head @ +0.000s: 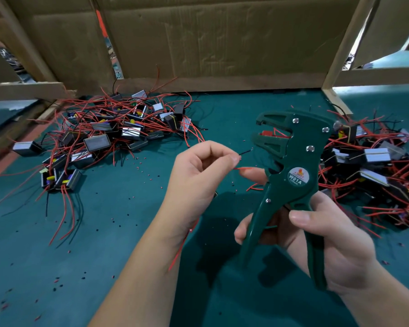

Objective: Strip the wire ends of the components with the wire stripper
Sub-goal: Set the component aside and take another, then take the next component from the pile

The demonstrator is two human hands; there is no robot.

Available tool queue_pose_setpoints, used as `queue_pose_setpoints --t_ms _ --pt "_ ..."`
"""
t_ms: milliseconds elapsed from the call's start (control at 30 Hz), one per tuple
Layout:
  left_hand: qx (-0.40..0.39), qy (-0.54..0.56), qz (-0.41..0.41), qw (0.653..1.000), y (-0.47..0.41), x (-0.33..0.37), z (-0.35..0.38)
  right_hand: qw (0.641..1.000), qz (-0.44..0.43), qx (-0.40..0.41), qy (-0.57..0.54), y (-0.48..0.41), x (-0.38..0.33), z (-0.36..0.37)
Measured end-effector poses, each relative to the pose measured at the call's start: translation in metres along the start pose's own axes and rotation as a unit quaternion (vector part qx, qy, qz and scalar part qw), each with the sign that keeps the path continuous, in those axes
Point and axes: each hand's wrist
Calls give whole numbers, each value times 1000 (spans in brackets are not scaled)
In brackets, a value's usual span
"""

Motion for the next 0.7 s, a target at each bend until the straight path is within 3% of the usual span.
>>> queue_pose_setpoints --t_ms 100,200,267,467,700 --pt "12 22 11 1000 -2 0 -3 991 20 -112 -63 -6 -9 4" --pt "20 30 20 999 -4 1 -7 997 42 -3 -60 -2 -6 1" --pt "21 35 22 999 -5 2 -10 997 62 27 -37 2 -4 1" --pt "21 33 14 999 -7 4 -16 989 136 -53 4 -1 -7 1" --pt "8 -2 24 1000 -3 9 -21 986 154 -44 45 1 -5 2"
Point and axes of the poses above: each hand's wrist, its own y-axis away from the middle knuckle, its own z-axis out of the palm, x = y × z, and after that the axes turned 6 degrees about x, right-handed
